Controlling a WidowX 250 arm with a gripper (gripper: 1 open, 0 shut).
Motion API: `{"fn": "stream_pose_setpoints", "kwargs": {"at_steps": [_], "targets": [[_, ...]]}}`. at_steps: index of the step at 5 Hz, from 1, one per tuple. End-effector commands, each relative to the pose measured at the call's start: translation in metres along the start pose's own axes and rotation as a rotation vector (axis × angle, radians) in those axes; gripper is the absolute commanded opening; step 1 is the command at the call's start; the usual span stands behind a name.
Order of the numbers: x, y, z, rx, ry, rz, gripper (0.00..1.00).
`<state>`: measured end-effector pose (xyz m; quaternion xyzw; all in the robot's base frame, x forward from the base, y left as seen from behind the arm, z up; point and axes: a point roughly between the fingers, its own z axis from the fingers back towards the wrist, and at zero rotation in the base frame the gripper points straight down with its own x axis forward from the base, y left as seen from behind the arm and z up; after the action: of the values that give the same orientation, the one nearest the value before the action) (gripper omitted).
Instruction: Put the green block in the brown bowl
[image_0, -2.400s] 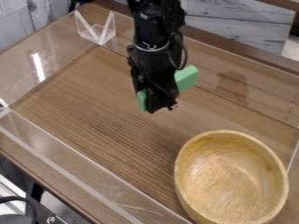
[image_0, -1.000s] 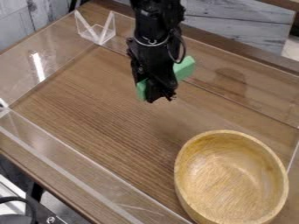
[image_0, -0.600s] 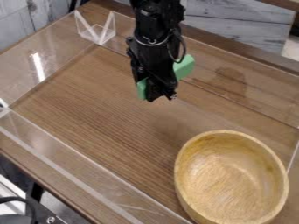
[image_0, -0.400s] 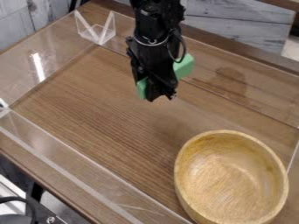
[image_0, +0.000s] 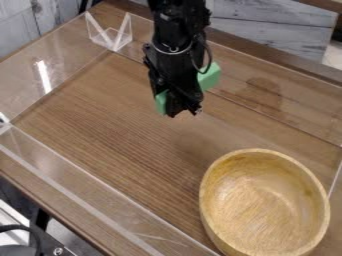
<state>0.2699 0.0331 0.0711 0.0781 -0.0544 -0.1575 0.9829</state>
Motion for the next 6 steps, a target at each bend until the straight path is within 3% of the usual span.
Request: {"fn": "stream_pose_setpoints", "kwargs": {"at_steps": [1, 6], "targets": [[0.0056, 0.0024, 0.0083, 0.02, -0.032, 0.004, 0.0], [0.0127, 0.0021, 0.0091, 0.044, -0.044, 0.009, 0.0]]}}
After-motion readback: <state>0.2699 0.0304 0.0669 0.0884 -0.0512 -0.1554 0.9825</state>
